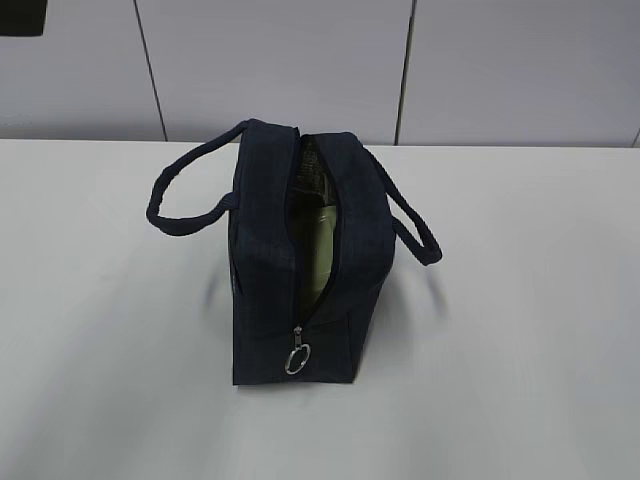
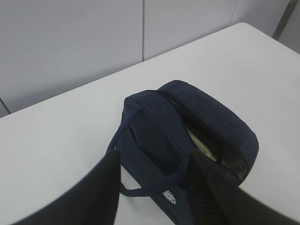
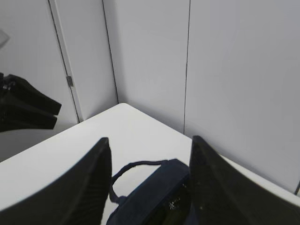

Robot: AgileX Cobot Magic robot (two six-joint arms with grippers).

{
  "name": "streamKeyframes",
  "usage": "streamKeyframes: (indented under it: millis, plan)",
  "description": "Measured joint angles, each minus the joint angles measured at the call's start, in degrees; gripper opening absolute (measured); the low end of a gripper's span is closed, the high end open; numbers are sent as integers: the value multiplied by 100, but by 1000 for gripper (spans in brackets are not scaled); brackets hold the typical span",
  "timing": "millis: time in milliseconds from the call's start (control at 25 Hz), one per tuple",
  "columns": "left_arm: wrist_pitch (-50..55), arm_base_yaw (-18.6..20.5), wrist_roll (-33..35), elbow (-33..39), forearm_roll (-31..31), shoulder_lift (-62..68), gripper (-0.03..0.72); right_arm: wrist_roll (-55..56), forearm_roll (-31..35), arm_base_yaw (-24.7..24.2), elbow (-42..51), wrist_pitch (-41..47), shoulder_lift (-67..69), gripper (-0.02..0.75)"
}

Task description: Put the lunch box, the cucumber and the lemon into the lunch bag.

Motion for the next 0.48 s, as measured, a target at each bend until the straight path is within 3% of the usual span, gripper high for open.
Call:
streamKeyframes:
  millis: [480]
  plan:
    - [-62, 0, 0, 903, -110, -489, 321, -317, 1222, 0, 2766, 79, -1272, 403]
